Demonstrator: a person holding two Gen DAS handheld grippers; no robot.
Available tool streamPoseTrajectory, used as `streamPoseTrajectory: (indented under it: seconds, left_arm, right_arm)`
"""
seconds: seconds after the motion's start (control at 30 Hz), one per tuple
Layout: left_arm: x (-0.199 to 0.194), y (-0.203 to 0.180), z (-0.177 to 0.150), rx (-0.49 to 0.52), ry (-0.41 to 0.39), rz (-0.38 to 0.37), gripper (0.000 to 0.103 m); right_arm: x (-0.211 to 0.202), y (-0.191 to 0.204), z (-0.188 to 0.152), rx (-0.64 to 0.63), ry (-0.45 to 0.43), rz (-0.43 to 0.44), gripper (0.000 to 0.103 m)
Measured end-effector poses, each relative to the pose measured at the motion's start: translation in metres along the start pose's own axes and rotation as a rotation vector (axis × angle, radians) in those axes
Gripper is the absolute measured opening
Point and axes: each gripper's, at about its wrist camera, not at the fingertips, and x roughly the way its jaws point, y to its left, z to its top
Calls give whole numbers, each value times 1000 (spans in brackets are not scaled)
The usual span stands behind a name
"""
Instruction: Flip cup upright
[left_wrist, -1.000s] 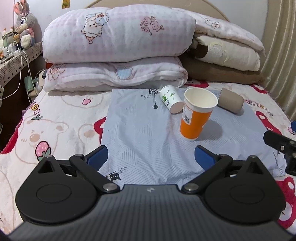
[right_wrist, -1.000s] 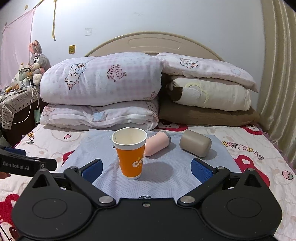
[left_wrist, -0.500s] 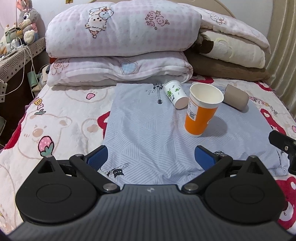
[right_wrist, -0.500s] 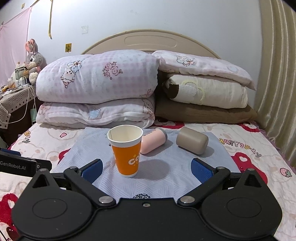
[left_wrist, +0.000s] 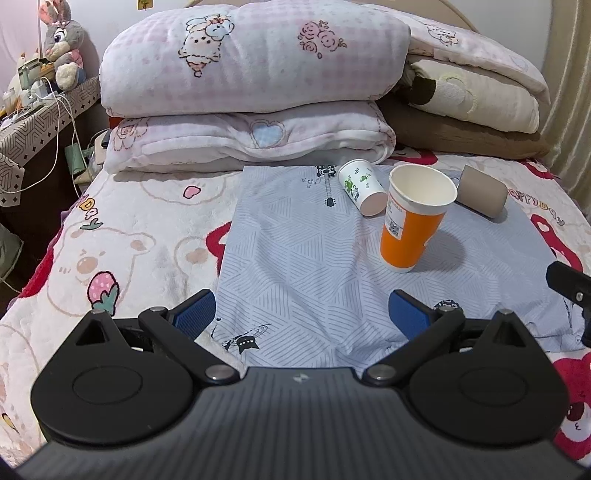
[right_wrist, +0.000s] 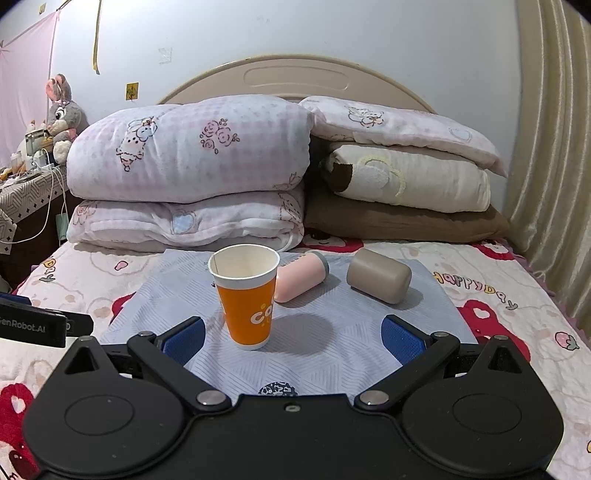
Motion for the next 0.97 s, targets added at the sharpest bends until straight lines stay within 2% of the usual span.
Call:
streamPoseTrajectory:
  seconds: [0.17, 0.43, 0.57, 0.97]
  left_arm:
    - [0, -1, 0, 14, 5, 33, 102]
    - [0, -1, 0, 18, 5, 30, 102]
    - [0, -3, 1, 33, 3, 68, 102]
    - [-1, 3, 0, 11, 0, 39, 102]
  right_arm:
    - [-1, 1, 1, -6, -2, -4, 103]
    - [-3, 0, 1, -6, -8, -8, 103]
    - [-2, 0, 0, -5, -4, -11, 103]
    - [-2, -1, 0, -5, -4, -13, 103]
